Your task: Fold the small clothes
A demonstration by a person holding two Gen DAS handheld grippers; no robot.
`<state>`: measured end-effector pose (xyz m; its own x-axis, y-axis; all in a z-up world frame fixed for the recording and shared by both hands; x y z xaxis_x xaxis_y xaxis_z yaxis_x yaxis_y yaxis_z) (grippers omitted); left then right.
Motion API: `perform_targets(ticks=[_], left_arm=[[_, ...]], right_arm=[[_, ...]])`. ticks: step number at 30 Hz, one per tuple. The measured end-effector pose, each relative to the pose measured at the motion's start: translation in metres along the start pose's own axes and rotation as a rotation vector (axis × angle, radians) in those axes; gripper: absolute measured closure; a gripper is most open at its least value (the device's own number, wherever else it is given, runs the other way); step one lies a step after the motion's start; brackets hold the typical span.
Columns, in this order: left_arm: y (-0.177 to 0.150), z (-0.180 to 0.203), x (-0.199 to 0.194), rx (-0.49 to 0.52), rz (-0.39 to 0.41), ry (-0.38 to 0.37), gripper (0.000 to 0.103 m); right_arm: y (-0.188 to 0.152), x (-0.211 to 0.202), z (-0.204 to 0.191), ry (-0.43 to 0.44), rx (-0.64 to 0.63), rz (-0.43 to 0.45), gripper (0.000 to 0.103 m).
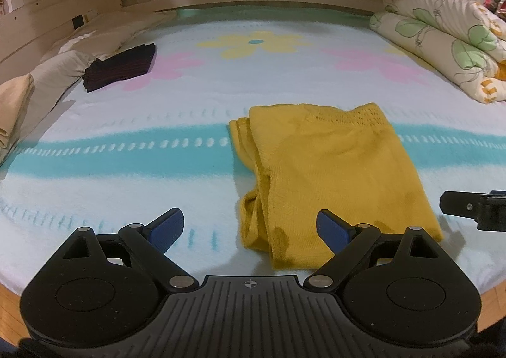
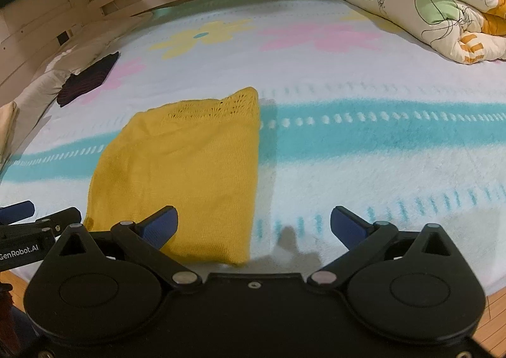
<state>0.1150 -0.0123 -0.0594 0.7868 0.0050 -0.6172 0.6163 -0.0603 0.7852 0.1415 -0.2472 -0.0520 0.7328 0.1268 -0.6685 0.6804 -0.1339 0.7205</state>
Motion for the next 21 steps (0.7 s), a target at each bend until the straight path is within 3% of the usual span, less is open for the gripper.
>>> perform_targets(ticks=[21], left_arm=[[-0.001, -0.0003, 0.0042, -0.016, -0.024, -0.002, 0.011]], right_arm=[[-0.0016, 0.0034, -0.0001, 0.003, 0.01, -0.011, 0.001]])
Point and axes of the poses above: each gripper's, at about its wrist camera, not at the fingertips, and x roughly the way its jaws point, z to its right, y to its top, the point moved 4 cm from there along x, roughly the way its jaws point, and after that the axes turned 7 degrees about z, right-handed, at the moved point
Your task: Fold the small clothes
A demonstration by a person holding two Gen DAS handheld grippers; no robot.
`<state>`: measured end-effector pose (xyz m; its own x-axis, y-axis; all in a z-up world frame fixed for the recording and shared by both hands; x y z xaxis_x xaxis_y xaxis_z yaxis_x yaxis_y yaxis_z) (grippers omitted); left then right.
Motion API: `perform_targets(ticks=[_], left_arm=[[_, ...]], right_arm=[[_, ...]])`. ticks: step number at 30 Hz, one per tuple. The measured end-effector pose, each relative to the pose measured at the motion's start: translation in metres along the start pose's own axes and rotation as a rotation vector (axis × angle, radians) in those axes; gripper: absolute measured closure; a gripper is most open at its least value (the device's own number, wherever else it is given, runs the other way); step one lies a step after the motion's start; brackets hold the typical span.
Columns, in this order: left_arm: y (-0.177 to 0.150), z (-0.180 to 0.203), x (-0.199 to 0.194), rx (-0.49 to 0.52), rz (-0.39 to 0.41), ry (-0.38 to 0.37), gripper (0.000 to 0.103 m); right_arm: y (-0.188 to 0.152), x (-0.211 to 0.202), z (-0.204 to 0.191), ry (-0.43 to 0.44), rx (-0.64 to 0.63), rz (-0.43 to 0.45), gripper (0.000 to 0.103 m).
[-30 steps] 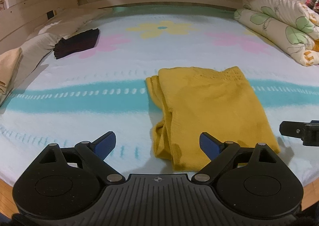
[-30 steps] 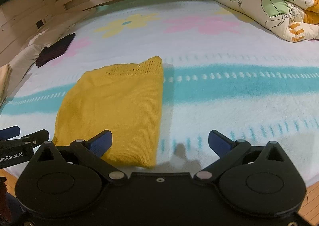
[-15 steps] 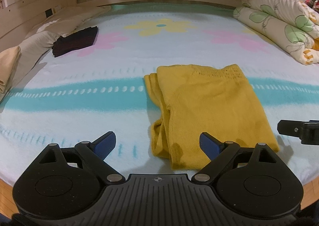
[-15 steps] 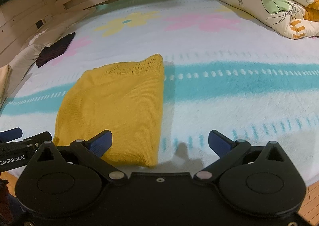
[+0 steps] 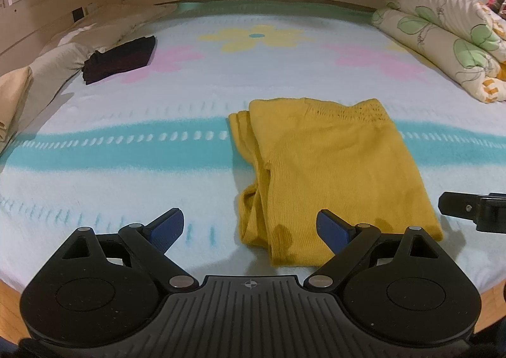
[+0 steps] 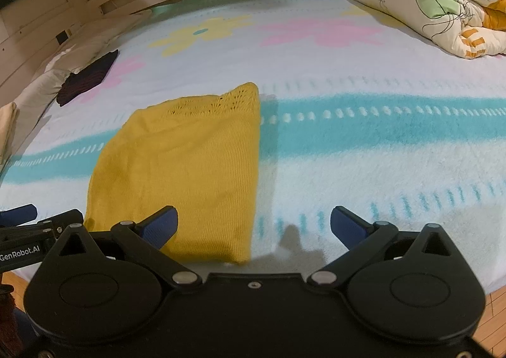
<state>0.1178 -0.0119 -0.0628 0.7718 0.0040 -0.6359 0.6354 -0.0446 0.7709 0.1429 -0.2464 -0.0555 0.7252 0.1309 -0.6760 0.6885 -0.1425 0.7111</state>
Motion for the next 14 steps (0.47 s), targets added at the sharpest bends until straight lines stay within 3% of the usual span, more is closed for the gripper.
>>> perform_targets(ticks=[14], left_arm=[[-0.001, 0.0027, -0.0003, -0.005, 0.001, -0.007, 0.012]], right_arm=[[-0.002, 0.0023, -0.0017, 0.004, 0.001, -0.004, 0.001]])
Point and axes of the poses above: each gripper's, at about its wrist camera, not at the fingertips, and x roughly the way its jaws point, z to its right, y to its top, the point moved 4 cm from there along x, roughly the way its jaws point, and after that the axes turned 7 degrees about z, right-handed, at the moved point
